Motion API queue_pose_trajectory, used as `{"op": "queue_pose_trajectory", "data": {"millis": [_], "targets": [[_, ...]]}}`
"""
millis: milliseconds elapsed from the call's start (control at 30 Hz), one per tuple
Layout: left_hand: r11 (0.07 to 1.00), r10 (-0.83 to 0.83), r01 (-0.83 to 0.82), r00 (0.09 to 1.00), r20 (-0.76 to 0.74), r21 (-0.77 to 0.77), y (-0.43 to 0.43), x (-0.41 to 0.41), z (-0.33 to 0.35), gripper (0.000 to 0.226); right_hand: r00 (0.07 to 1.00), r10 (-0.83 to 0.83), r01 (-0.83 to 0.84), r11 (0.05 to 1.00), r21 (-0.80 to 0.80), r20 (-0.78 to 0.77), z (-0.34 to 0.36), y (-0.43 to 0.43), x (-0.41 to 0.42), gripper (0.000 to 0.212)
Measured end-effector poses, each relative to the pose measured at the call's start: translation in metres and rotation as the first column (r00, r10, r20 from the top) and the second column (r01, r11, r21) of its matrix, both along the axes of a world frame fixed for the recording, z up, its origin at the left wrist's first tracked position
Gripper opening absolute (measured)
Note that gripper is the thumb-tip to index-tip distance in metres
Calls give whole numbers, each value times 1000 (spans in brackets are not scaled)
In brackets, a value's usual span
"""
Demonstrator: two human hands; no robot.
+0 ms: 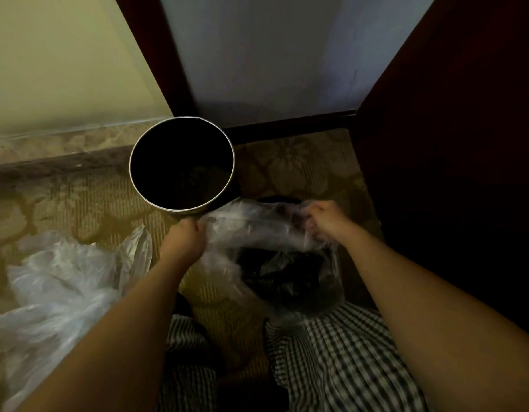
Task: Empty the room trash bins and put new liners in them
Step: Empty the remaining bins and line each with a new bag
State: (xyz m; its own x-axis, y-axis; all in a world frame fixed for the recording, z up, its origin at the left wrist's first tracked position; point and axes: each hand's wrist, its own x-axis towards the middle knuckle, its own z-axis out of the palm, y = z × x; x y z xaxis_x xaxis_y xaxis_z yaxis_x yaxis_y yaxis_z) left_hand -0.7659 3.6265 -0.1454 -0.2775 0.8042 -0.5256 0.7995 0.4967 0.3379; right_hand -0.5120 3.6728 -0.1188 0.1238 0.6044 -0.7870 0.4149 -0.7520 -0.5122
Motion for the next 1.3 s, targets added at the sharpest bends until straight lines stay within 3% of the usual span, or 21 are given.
{"op": "queue_pose_trajectory", "data": {"millis": [100,233,333,433,567,667,767,867,967,1000,1067,1133,1233,1300], "targets": [[997,49,-60,979,199,46,13,35,3,39,973,-111,65,972,225,202,-1,14,10,29],[998,1,-32,864,504,53,11,85,9,31,895,-203,105,961,254,397,2,9,40,34],[999,29,-6,815,578,-41,5,108,12,31,848,-379,291,917,273,370,5,9,58,34],[984,78,18,849,523,-177,4,119,15,33,840,-474,420,876,236,265,2,9,70,31],[998,31,-11,951,309,-67,4,105,11,30,966,-260,259,965,38,20,16,-6,50,19],[997,45,-58,969,242,48,11,91,5,27,947,-222,196,972,-129,-233,17,-8,26,21],[967,19,-85,964,264,241,17,89,3,20,937,-186,128,970,-207,-294,2,-9,5,32],[946,-100,-3,948,301,323,11,93,-6,18,944,-129,35,955,-294,-305,-16,-18,-16,34],[974,-179,139,955,237,177,6,95,-26,24,971,157,-214,904,-370,-179,-35,-20,-30,40],[981,-195,189,960,200,49,6,93,-33,27,934,324,-357,845,-398,-149,-39,-21,-31,42],[938,-254,282,955,153,-203,4,84,-42,35,772,616,-610,648,-457,-157,-38,-21,-33,39],[902,-296,325,945,142,-285,4,79,-45,39,678,705,-700,534,-474,-208,-32,-21,-37,15],[983,-140,152,982,126,-98,11,84,-33,29,826,539,-557,742,-373,-164,-33,-14,-36,8],[998,10,-19,989,149,61,25,84,-16,24,878,462,-479,830,-287,-129,-34,-2,-30,22]]}}
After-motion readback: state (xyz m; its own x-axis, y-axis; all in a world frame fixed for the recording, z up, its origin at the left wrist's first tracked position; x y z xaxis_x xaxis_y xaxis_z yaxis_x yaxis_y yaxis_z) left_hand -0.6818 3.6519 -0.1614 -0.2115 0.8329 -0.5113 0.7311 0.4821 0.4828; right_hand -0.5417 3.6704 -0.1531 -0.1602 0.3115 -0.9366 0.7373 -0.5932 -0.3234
